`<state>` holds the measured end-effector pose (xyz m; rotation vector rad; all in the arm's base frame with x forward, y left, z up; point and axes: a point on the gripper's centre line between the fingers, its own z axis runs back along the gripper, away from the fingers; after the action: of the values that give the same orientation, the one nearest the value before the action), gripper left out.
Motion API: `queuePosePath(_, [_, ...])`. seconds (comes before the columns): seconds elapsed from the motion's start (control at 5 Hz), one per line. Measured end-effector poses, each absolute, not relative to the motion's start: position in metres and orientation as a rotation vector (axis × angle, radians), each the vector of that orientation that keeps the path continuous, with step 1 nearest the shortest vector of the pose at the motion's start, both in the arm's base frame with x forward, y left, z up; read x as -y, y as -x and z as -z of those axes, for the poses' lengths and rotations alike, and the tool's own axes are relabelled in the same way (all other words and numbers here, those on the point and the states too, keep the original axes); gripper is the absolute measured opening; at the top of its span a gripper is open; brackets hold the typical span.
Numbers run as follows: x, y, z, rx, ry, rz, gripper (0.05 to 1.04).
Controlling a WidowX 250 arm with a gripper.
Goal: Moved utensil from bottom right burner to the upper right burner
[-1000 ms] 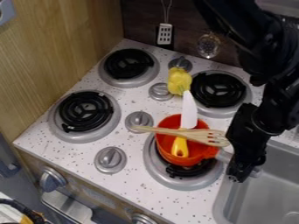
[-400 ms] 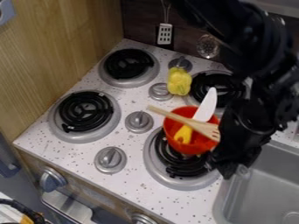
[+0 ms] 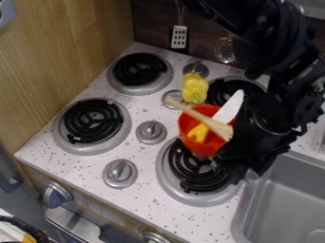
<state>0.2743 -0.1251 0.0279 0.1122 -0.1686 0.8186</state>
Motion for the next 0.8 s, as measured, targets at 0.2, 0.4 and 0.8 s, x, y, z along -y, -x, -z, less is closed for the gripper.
queuePosePath(0.2, [0.123, -0.278, -0.031, 0.16, -0.117, -0.715, 0.375])
queuePosePath(0.4, [0.119, -0.283, -0.034, 0.168, -0.128, -0.663, 0.375])
queuePosePath(0.8, [0.109, -0.311, -0.042, 0.216, -0.103, -0.483, 0.375])
